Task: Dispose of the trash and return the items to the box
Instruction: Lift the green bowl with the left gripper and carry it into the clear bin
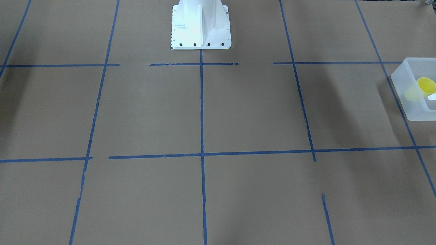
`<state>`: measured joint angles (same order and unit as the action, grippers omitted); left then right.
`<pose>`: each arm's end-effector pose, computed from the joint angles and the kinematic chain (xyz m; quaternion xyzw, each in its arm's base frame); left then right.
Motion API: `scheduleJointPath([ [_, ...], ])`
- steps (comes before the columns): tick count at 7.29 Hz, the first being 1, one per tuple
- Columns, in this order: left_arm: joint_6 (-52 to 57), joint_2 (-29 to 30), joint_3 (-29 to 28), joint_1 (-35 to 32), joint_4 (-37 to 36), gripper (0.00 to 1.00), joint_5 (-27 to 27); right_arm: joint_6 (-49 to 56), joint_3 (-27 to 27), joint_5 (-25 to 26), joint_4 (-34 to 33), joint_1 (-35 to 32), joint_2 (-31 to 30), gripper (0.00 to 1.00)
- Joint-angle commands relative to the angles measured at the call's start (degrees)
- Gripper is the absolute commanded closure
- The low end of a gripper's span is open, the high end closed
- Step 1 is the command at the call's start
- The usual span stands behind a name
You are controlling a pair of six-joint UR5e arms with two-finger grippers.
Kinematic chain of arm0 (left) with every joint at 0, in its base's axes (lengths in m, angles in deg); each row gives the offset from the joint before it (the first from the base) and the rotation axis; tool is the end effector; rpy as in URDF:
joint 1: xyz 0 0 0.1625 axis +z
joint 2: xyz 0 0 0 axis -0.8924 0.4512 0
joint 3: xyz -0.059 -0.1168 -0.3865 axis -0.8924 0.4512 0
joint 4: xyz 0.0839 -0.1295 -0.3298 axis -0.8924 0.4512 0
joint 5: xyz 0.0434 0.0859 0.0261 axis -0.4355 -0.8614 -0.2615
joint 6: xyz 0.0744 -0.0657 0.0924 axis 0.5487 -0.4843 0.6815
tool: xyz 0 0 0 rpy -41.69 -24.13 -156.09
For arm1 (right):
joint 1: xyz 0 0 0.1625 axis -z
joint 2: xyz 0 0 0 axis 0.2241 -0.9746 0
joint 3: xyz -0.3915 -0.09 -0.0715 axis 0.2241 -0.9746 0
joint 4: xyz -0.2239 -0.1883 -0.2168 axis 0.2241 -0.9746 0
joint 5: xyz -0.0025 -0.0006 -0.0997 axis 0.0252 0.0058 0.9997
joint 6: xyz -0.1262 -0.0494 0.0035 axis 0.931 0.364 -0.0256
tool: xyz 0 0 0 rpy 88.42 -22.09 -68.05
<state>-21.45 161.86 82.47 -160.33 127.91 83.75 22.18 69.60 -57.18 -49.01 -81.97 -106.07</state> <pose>-0.1017 -0.4197 0.7542 0.0361 0.3299 0.0451 0.9423 0.0656 -0.3959 0.6327 0.0414 -0.4114 0.0292 0.9100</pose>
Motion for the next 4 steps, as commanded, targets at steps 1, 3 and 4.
scheduleJointPath([
  [1, 3.8, -5.0, -0.7, -1.8, 4.9, 1.00, -5.9, 0.0, 0.5, 0.0, 0.0, 0.0, -0.2, 0.00],
  [3, 4.0, -5.1, -1.4, -1.8, 5.5, 1.00, -6.1, -0.1, 0.7, 0.1, 0.0, 0.0, -0.3, 0.00],
  [4, 3.9, -5.2, -1.3, -1.8, 5.5, 0.54, -6.0, -0.3, 0.7, 0.1, -0.1, 0.0, -0.3, 0.00],
])
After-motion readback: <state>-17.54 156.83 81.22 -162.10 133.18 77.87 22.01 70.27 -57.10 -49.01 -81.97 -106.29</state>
